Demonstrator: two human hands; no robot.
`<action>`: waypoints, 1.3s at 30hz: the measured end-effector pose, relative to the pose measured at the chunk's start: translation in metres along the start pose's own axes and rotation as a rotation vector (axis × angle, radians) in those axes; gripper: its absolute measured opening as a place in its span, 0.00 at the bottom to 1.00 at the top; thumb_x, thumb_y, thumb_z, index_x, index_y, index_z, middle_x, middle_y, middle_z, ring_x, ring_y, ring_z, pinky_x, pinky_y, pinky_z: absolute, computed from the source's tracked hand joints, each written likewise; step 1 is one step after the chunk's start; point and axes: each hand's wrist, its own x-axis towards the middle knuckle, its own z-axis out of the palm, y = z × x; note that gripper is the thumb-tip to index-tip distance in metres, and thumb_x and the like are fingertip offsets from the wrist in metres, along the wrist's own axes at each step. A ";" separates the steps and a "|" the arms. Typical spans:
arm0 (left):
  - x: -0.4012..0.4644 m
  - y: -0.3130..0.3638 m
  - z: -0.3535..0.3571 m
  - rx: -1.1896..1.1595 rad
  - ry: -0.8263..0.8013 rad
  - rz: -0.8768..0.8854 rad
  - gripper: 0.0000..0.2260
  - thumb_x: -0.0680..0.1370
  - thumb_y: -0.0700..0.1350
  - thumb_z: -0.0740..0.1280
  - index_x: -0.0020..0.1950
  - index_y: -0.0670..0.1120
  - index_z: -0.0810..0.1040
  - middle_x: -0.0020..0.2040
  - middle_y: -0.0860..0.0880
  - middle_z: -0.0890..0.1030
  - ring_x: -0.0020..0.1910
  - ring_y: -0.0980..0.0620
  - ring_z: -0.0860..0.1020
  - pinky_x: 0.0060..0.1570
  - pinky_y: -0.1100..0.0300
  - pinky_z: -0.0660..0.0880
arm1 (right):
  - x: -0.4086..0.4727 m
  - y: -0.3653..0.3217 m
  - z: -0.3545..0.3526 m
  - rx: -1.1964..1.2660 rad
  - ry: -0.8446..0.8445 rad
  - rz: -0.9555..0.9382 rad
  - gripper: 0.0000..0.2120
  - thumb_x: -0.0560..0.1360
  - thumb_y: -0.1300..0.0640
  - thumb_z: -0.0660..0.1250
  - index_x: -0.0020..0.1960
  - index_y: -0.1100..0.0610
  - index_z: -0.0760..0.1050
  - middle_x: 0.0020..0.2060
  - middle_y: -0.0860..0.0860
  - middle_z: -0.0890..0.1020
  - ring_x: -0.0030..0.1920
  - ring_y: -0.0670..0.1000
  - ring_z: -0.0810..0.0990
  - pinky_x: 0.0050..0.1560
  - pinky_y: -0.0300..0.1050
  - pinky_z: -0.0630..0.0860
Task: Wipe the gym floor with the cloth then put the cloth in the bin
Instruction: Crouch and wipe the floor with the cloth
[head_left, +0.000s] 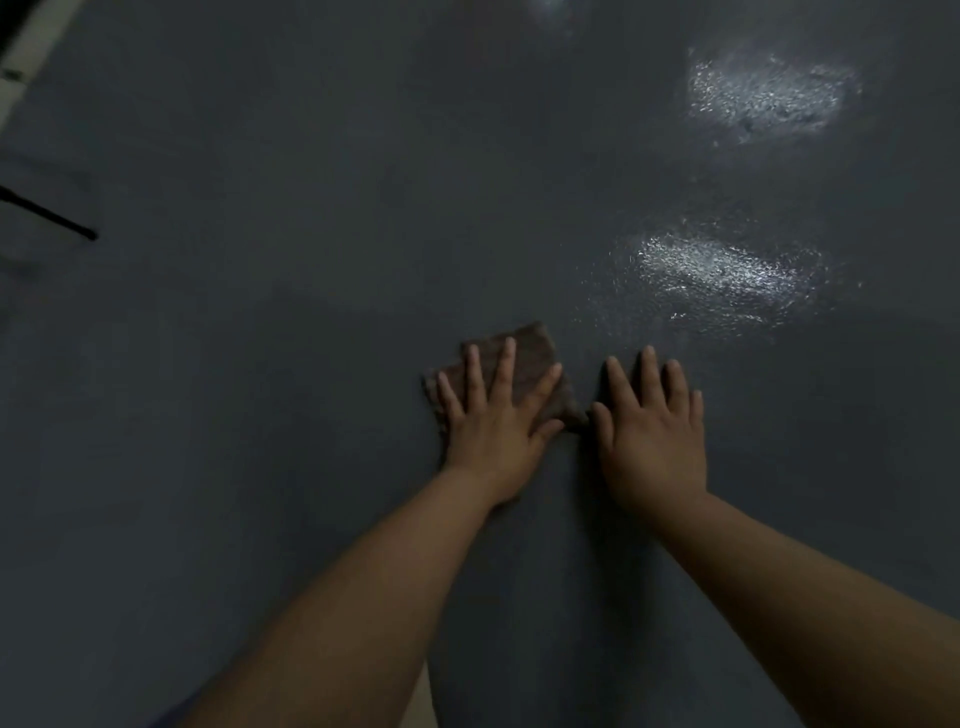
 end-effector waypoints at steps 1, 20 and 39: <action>0.005 -0.009 -0.003 0.045 0.010 0.036 0.27 0.79 0.63 0.49 0.75 0.64 0.40 0.77 0.49 0.33 0.74 0.38 0.33 0.66 0.31 0.35 | -0.002 0.001 0.001 -0.011 -0.011 -0.007 0.26 0.81 0.45 0.47 0.78 0.48 0.46 0.77 0.53 0.42 0.76 0.57 0.40 0.74 0.54 0.40; -0.043 -0.035 0.024 -0.531 0.111 -0.955 0.25 0.81 0.60 0.49 0.77 0.61 0.45 0.77 0.48 0.36 0.74 0.37 0.35 0.67 0.31 0.40 | -0.027 0.024 -0.005 -0.071 -0.133 -0.112 0.25 0.82 0.45 0.45 0.78 0.47 0.45 0.77 0.51 0.42 0.77 0.55 0.41 0.74 0.53 0.44; -0.066 -0.076 0.032 -0.516 0.065 -0.949 0.25 0.81 0.61 0.47 0.76 0.63 0.41 0.77 0.51 0.35 0.75 0.40 0.36 0.68 0.31 0.40 | -0.049 0.044 0.002 -0.140 -0.162 -0.187 0.26 0.82 0.45 0.46 0.78 0.47 0.45 0.77 0.51 0.43 0.77 0.55 0.41 0.75 0.53 0.46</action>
